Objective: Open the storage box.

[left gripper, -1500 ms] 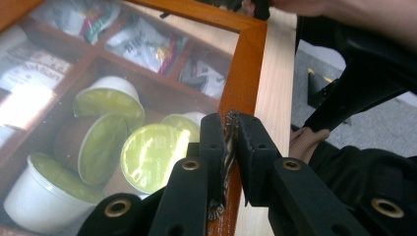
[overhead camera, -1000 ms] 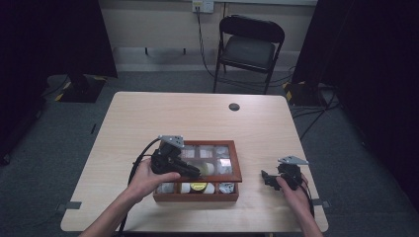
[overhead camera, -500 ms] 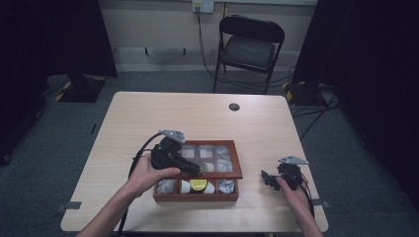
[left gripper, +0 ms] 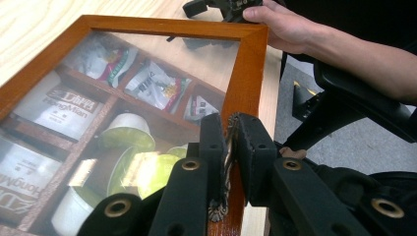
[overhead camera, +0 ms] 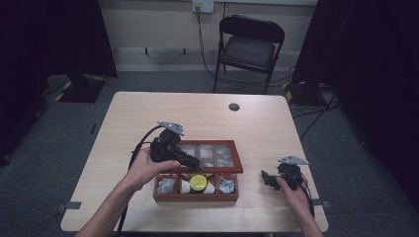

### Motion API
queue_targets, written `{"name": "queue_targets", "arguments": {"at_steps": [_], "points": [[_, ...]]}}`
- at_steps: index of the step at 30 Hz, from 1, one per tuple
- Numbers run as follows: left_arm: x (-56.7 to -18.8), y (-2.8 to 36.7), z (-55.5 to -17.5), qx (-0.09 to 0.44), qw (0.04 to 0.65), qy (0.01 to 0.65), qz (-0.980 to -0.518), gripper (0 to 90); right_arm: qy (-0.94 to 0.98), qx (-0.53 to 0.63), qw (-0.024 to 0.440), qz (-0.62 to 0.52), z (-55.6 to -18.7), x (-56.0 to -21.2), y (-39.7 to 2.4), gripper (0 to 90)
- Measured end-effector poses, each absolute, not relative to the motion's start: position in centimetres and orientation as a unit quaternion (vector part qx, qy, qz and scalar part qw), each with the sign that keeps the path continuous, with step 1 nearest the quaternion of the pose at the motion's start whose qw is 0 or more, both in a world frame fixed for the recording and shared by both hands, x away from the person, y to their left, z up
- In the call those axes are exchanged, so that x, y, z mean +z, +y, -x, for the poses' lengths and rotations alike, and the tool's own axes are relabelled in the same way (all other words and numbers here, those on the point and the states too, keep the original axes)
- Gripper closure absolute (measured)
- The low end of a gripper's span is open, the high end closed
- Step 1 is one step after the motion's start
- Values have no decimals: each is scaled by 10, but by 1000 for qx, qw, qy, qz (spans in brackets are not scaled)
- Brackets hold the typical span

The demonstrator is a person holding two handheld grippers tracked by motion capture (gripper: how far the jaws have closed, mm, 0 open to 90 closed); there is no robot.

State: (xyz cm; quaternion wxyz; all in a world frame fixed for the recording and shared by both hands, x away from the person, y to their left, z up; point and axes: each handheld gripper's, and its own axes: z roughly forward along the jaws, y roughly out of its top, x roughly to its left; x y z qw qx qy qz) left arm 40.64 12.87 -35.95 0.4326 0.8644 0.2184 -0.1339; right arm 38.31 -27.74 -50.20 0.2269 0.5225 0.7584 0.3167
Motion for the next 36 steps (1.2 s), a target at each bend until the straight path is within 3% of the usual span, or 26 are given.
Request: {"name": "queue_targets", "arguments": {"at_steps": [36], "points": [[-333, 133, -425, -132, 443, 266, -846, 811, 758, 317, 227, -523, -383, -502, -277, 121]]}}
